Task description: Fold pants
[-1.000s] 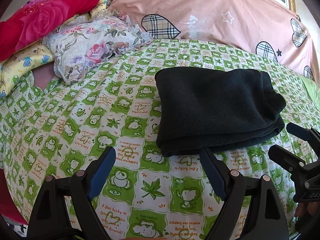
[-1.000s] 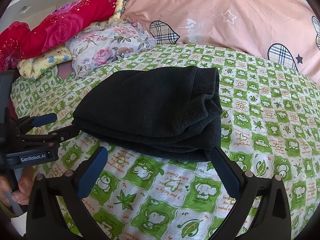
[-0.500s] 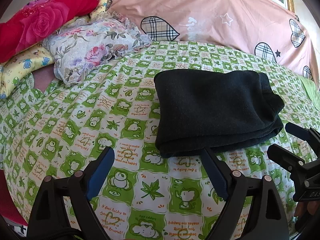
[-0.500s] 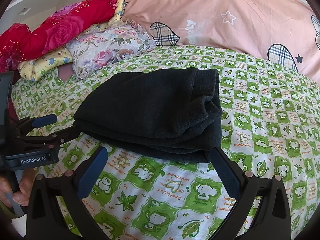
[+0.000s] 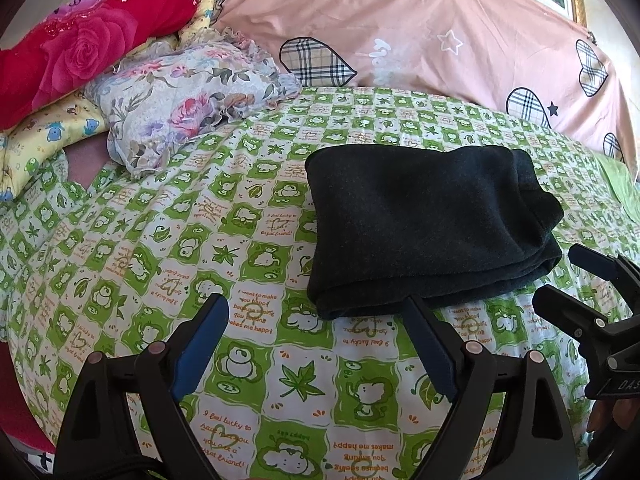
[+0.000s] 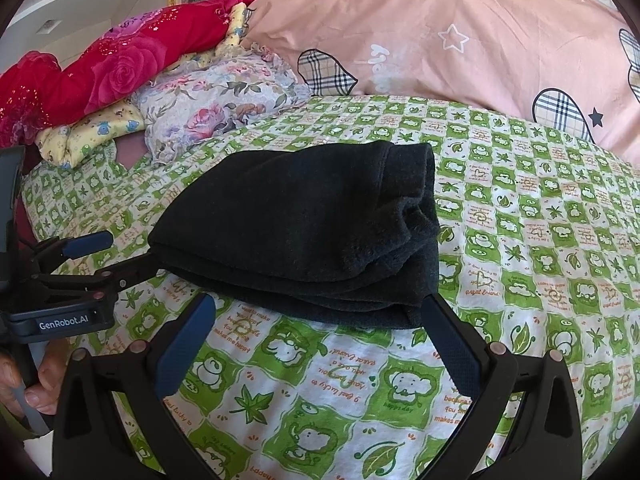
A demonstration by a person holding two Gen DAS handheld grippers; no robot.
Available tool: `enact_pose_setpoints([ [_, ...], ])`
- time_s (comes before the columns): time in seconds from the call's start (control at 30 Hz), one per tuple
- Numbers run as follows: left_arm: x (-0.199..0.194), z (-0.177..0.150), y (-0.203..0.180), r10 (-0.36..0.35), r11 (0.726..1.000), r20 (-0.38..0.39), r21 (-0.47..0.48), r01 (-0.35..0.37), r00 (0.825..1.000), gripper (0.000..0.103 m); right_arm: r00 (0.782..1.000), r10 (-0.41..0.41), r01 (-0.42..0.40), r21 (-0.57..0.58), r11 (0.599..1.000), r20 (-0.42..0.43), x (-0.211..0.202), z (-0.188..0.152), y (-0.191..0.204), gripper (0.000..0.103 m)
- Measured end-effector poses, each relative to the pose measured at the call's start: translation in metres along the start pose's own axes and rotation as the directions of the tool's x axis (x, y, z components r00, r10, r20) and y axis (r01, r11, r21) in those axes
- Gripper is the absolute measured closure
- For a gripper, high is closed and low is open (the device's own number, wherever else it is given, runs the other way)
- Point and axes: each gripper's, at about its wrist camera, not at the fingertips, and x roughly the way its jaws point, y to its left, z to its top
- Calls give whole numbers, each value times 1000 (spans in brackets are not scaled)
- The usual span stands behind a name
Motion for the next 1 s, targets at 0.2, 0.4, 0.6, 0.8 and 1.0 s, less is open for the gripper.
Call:
enact_pose_setpoints([
  [0.2,0,0,0,0,1000,-1,0,0,1000,14,1000,-3,3,2,1000,5,-1,1,0,1],
  [0.4,-2,1,0,-1,1000,6,0,1,1000,14,1000,-8,7,12,1000,9,-3,2,0,1],
  [0.6,-3,2,-1,-1,1000,9,5,1,1000,14,1000,-13,12,25,1000,18,-6,4,-3,1],
  [0.8,-4,7,-2,-7,1000,12,-2,7,1000,14,1000,-16,15,41,999,25,-9,6,-7,1],
  [1.0,-3,11,-5,-4,1000,12,3,4,1000,14,1000,-14,12,57,998,27,-9,10,-11,1],
])
